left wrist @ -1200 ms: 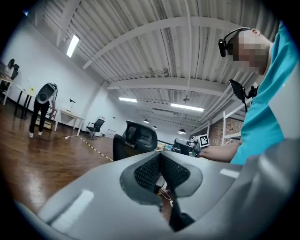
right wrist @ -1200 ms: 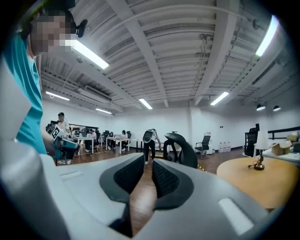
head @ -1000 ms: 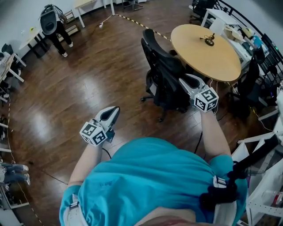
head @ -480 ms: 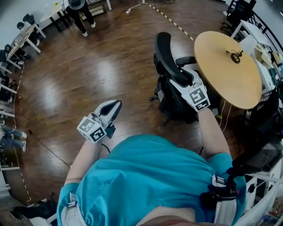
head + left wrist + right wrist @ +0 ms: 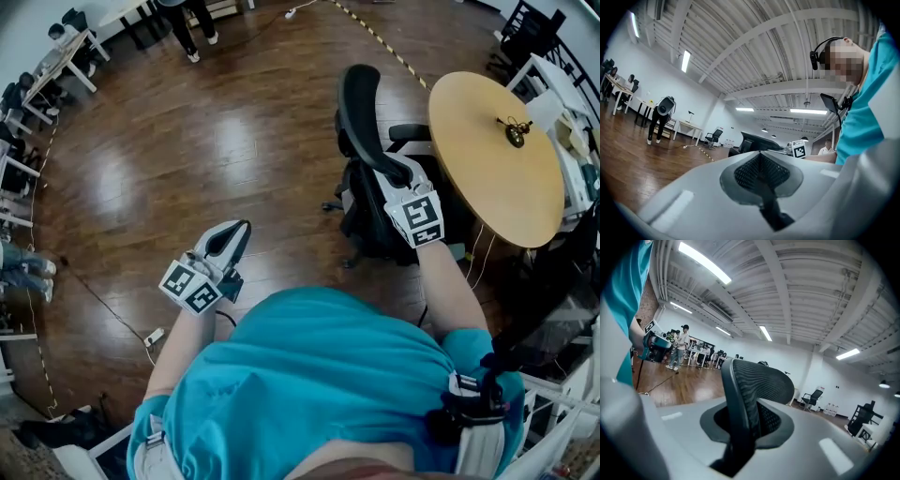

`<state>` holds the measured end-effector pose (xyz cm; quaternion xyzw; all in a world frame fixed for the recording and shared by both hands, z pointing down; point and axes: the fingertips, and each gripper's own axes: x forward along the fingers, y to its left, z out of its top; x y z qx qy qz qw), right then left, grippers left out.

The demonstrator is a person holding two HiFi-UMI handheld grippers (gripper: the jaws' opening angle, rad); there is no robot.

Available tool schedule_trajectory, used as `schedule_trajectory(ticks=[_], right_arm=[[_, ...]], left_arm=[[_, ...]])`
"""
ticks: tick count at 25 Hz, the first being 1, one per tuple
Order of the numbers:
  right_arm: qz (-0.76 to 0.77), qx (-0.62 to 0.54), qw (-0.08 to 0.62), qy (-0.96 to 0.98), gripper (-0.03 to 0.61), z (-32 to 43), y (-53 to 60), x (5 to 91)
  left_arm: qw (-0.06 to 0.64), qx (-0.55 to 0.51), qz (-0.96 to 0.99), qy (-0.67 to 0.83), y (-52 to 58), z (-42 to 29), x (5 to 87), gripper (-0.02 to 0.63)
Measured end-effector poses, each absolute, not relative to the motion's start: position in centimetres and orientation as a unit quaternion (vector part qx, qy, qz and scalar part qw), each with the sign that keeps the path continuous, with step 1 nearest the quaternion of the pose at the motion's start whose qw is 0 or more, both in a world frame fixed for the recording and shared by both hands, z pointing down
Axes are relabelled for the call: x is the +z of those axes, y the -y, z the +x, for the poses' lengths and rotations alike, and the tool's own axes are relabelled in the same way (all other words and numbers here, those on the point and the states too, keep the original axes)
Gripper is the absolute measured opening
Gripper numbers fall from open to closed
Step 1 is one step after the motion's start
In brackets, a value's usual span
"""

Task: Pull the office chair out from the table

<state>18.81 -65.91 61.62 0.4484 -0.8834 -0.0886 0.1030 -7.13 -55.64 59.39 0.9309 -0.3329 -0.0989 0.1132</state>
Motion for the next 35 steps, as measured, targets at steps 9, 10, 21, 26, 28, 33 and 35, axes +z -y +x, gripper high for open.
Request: schedule_trajectory(ticks=[9, 10, 21, 26, 28, 33, 35], right_arm=[[0.445, -0.076, 0.111, 0.886, 0.051, 16.3, 66.9, 61.3], [0.443, -0.074, 0.109, 0.887, 0.051, 15.8, 67.0, 61.4], [0.421, -0.058, 0.101, 0.900, 0.069, 6.9, 67.9, 61.6], [0.405, -0.058, 0.105, 0.906, 0.075, 3.0, 68.4, 62.2], [0.399, -0.060, 0.107, 0.909, 0.077, 1.1, 68.2, 62.4], [0.392, -0.070, 0.110, 0.911, 0.075, -2.8, 67.4, 62.8], [0.390, -0.072, 0.111, 0.911, 0.074, -4.5, 67.6, 62.2]], left_arm=[[0.121, -0.103, 0.923, 0.350, 55.5, -10.8, 59.6, 0.109], [0.121, -0.104, 0.922, 0.352, 55.5, -11.1, 59.7, 0.109], [0.118, -0.122, 0.903, 0.395, 54.2, -16.1, 60.1, 0.109], [0.115, -0.132, 0.888, 0.425, 52.7, -18.5, 61.0, 0.109], [0.112, -0.138, 0.881, 0.438, 51.5, -20.1, 61.5, 0.109], [0.110, -0.149, 0.866, 0.465, 48.4, -24.6, 62.8, 0.109], [0.112, -0.152, 0.860, 0.475, 47.6, -26.6, 62.7, 0.109]])
